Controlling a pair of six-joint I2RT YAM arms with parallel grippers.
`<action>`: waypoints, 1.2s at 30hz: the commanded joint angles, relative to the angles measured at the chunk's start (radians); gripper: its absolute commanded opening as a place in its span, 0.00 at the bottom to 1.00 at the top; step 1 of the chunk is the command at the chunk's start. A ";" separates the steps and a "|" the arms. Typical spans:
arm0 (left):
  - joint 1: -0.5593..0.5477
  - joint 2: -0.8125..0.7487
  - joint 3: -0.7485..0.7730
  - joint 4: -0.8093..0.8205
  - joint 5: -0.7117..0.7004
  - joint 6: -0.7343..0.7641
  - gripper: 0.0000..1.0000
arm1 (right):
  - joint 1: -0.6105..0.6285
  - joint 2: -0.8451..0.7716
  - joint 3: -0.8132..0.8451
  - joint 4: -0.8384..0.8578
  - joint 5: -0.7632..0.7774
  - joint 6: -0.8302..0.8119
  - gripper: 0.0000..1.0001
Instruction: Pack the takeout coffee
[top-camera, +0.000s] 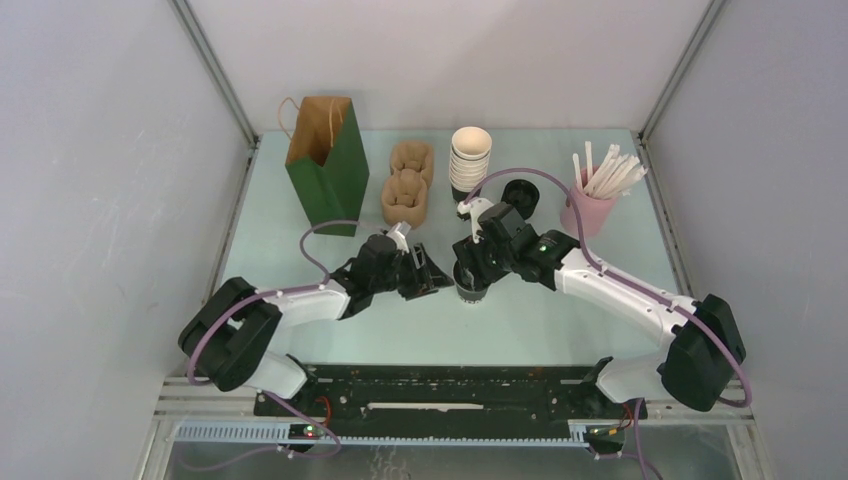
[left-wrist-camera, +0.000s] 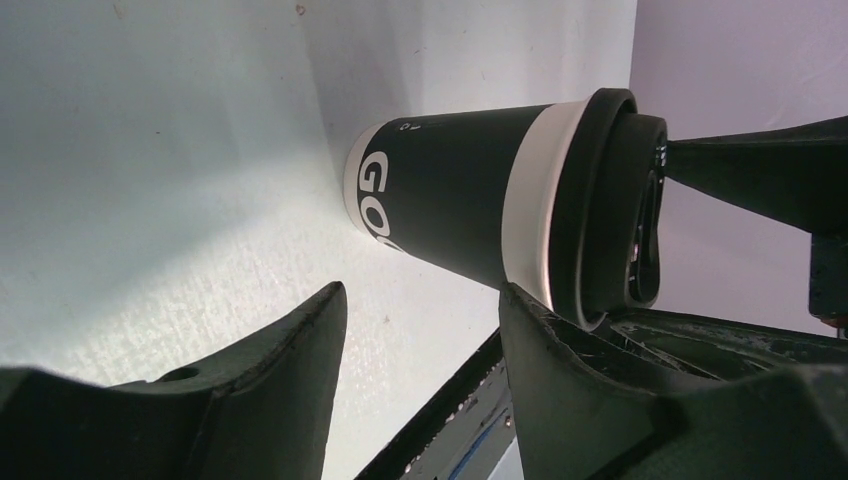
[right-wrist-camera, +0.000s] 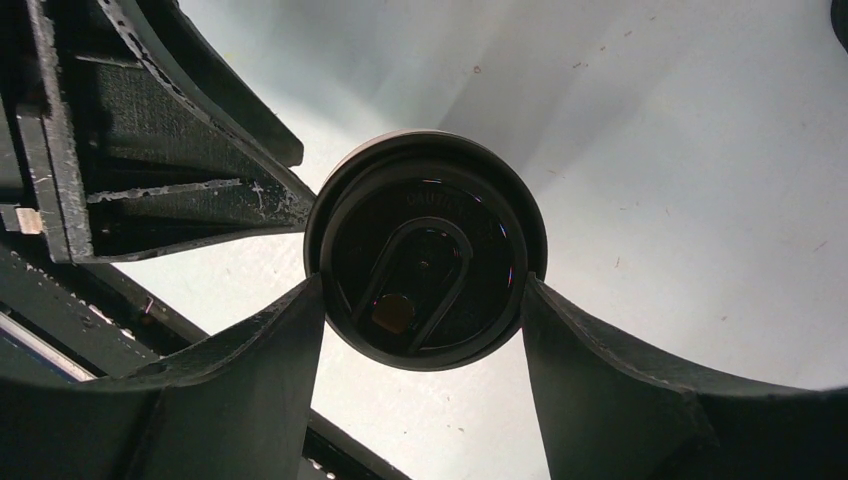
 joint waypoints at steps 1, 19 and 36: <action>-0.009 0.021 0.030 0.029 0.016 0.017 0.63 | 0.004 0.011 0.037 0.017 -0.010 -0.018 0.71; -0.021 0.030 0.095 -0.017 0.008 0.040 0.62 | 0.053 -0.017 0.037 0.006 0.035 -0.027 0.65; -0.038 0.042 0.107 -0.035 -0.010 0.052 0.62 | 0.026 0.072 0.086 -0.083 0.047 0.003 0.67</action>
